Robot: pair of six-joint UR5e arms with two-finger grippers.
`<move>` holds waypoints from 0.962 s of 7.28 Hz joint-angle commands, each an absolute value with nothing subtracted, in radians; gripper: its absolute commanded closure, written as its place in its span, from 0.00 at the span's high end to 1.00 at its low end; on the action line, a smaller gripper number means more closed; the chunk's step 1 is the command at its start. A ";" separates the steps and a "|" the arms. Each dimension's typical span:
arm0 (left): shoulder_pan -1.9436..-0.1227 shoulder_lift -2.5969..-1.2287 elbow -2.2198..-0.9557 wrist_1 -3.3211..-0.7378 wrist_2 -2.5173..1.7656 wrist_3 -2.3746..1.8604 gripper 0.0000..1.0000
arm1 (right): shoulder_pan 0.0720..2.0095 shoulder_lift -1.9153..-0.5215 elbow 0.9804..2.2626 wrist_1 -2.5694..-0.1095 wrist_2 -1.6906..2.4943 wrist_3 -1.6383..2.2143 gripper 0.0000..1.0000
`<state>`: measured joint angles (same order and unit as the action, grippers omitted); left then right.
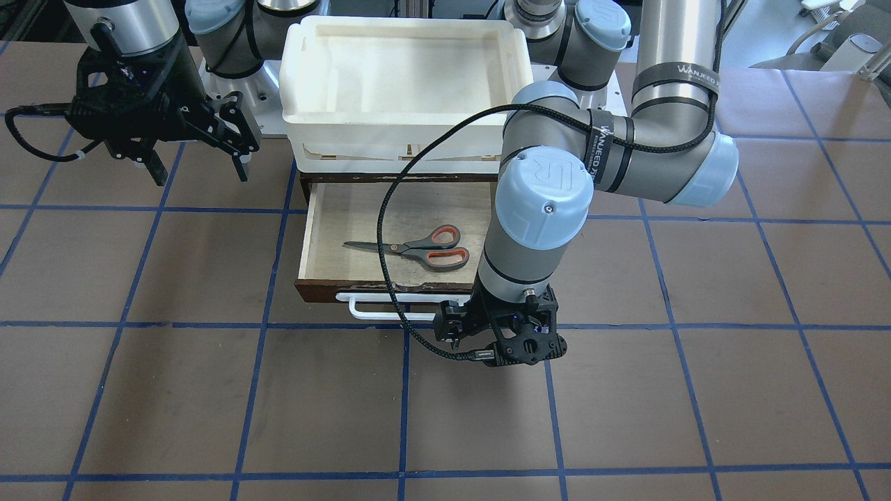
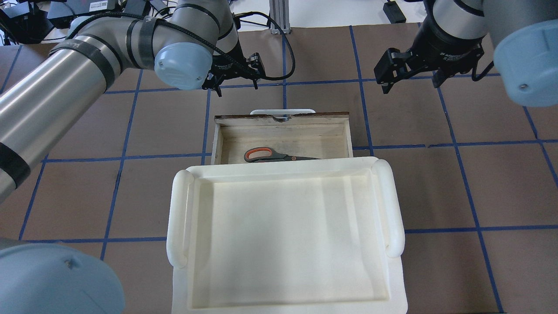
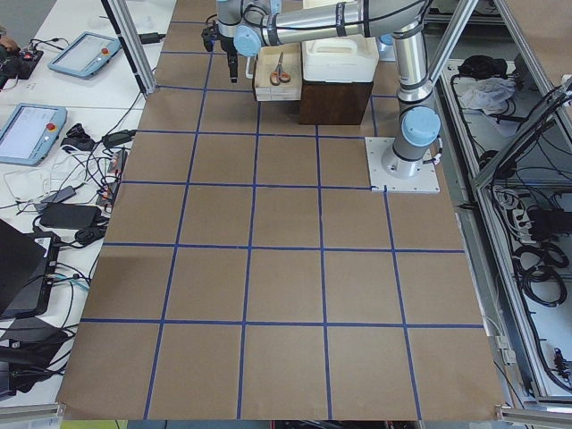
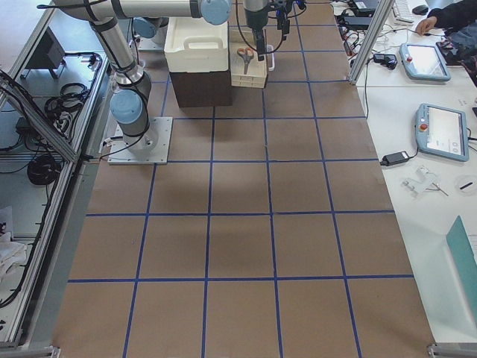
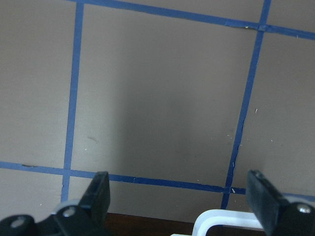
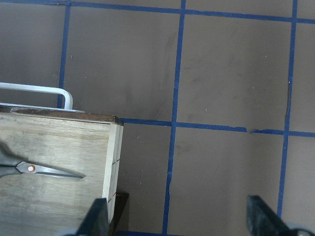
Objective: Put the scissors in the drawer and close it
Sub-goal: 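Move the left gripper over the drawer's front edge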
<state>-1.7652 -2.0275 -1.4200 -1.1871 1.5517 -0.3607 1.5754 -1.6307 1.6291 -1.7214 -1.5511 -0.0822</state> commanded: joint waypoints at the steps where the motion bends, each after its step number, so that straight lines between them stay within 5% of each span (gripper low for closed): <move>1: -1.772 -2.058 -1.419 -1.152 1.549 -0.397 1.00 | 1.575 -1.631 1.629 -1.721 -1.552 -0.083 1.00; 7: -1.792 -2.082 -1.434 -1.167 1.562 -0.393 1.00 | 1.575 -1.631 1.629 -1.721 -1.552 -0.084 1.00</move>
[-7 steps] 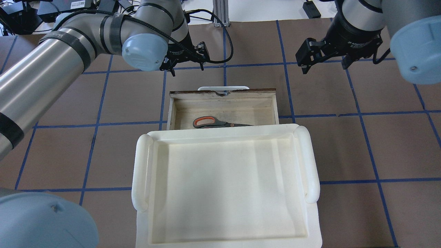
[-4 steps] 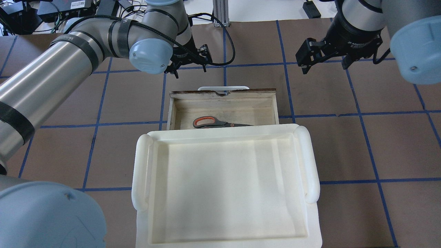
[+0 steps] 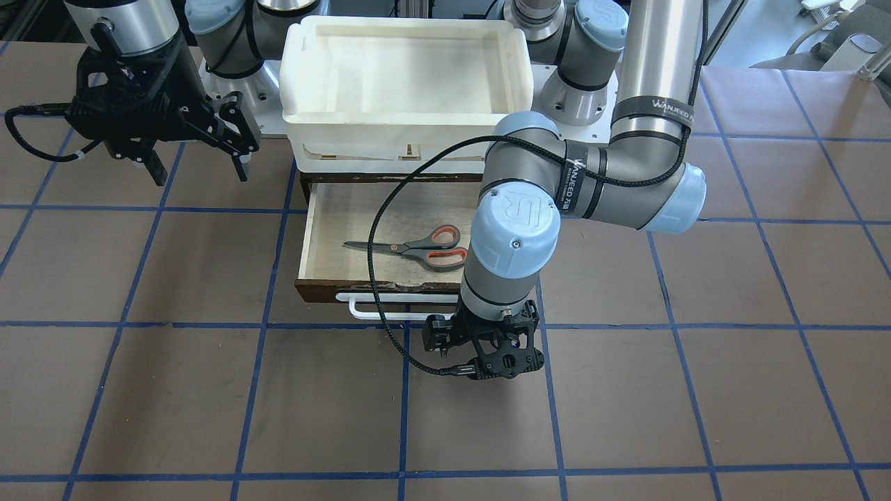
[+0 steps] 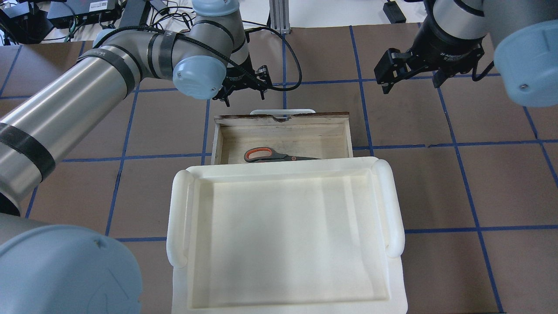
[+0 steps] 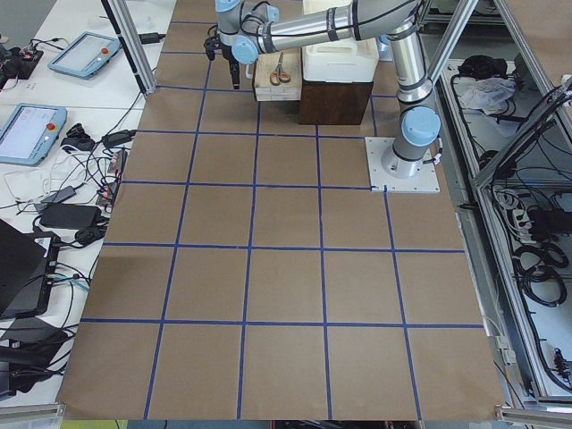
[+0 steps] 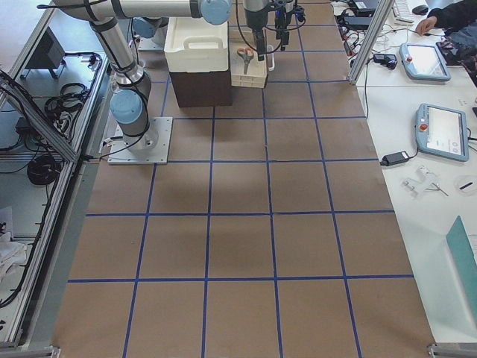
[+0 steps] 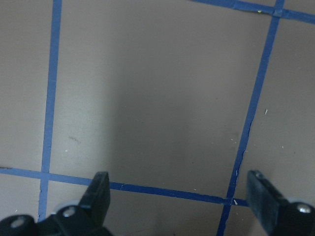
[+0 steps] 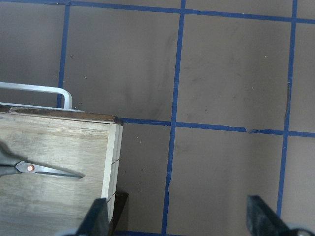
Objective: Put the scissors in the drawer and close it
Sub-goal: 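Move the left gripper over the drawer's front edge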
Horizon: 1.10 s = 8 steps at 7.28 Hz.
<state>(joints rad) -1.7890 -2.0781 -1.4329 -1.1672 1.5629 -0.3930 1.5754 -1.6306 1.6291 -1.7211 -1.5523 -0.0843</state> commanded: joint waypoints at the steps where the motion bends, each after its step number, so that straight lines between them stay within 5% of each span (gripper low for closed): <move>1: -1.799 -2.082 -1.436 -1.169 1.562 -0.393 1.00 | 1.575 -1.631 1.629 -1.721 -1.555 -0.084 1.00; 8: -1.805 -2.051 -1.447 -1.284 1.555 -0.399 1.00 | 1.575 -1.629 1.629 -1.723 -1.539 -0.086 1.00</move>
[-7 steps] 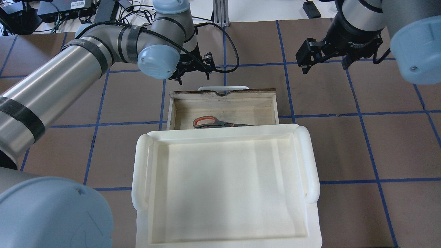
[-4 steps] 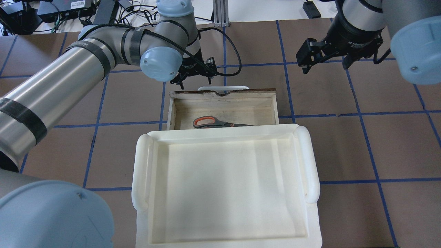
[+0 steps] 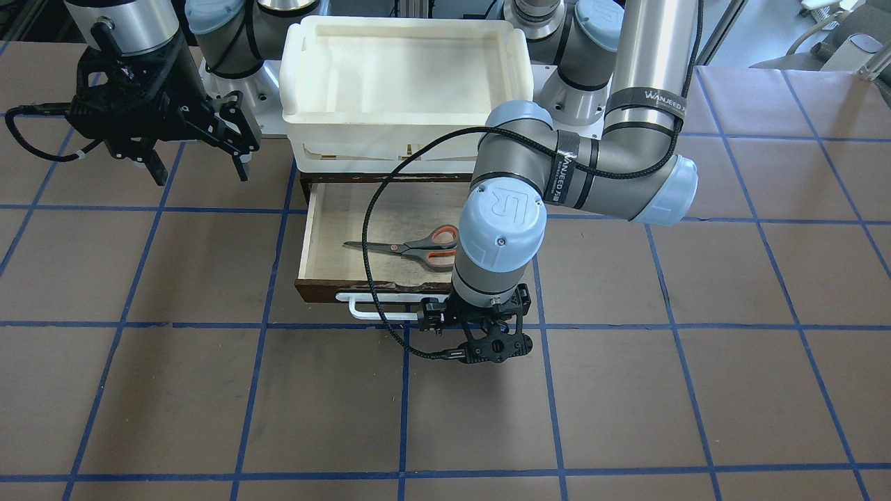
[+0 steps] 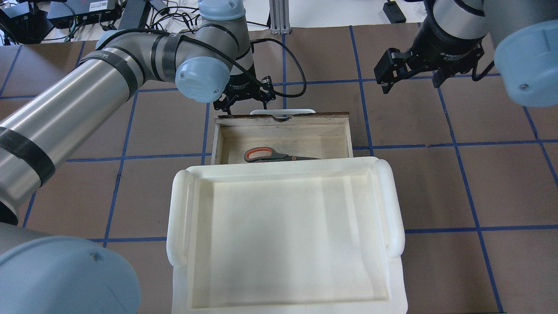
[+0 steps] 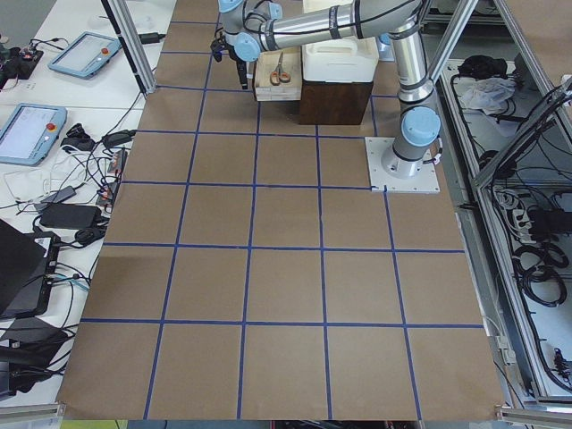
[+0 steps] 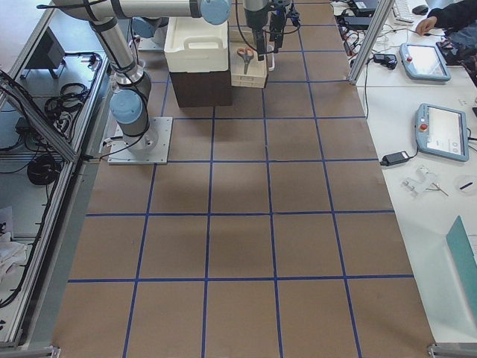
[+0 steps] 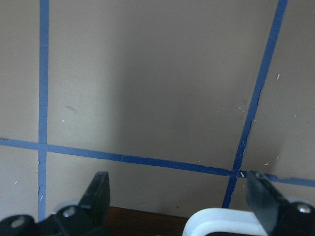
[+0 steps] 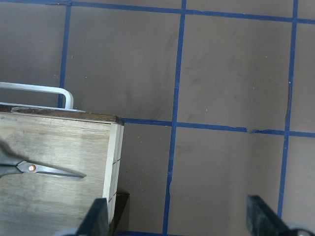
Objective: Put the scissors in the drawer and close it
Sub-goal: 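Push the drawer front away from the robot with the left gripper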
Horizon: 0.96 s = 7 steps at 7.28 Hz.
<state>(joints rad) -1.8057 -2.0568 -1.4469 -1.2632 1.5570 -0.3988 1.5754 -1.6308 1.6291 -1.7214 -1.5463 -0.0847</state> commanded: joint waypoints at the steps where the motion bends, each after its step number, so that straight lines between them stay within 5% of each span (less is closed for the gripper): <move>1: -1.805 -2.051 -1.447 -1.292 1.554 -0.399 1.00 | 1.575 -1.631 1.629 -1.721 -1.552 -0.084 1.00; 7: -1.802 -2.010 -1.450 -1.420 1.554 -0.400 1.00 | 1.575 -1.640 1.629 -1.723 -1.552 -0.100 1.00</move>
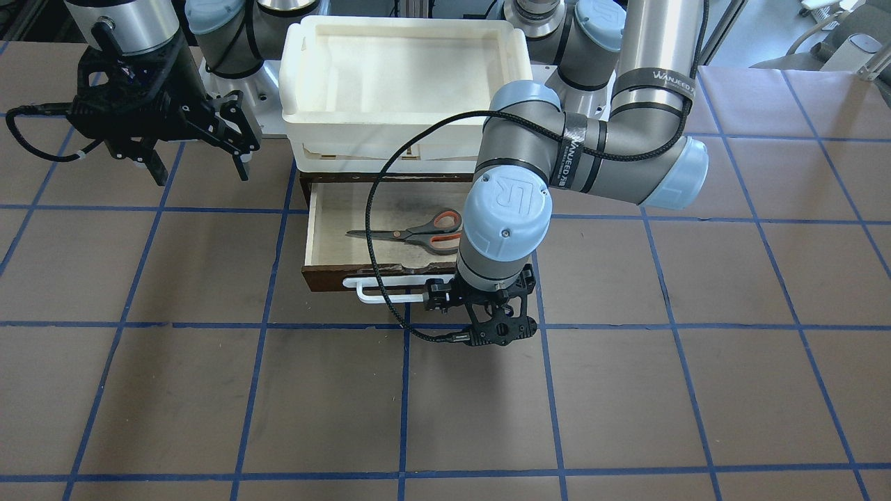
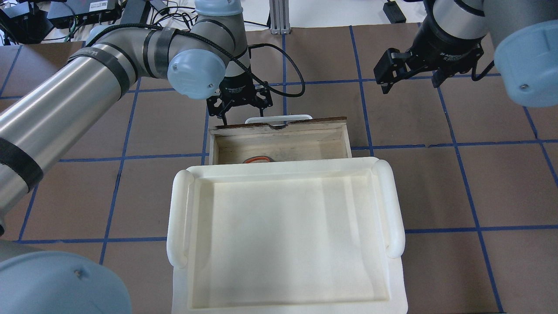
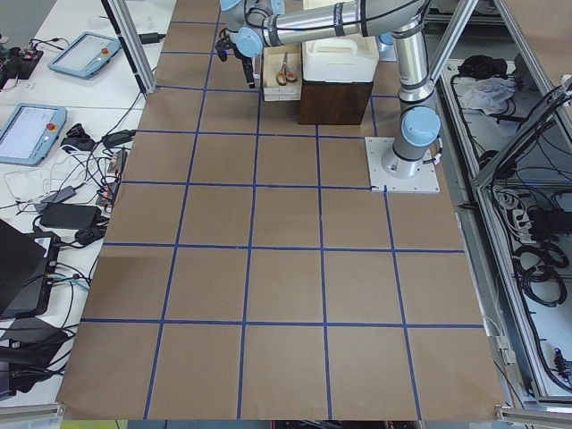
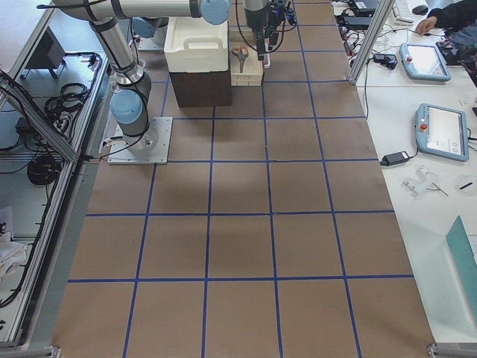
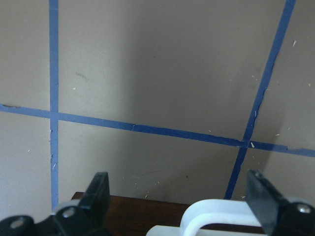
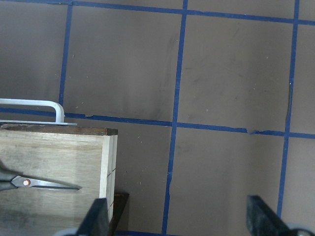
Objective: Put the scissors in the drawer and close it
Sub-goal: 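Push the drawer front away from the robot with the left gripper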
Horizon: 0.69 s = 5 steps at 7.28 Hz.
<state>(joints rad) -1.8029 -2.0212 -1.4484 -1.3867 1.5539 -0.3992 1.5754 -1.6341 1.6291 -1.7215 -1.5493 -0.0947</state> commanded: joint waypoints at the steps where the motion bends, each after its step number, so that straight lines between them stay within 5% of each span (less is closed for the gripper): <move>1: -1.804 -1.999 -1.460 -1.443 1.554 -0.400 1.00 | 1.575 -1.640 1.629 -1.723 -1.557 -0.097 1.00; 5: -1.804 -1.957 -1.522 -1.450 1.548 -0.400 1.00 | 1.575 -1.637 1.629 -1.721 -1.555 -0.100 1.00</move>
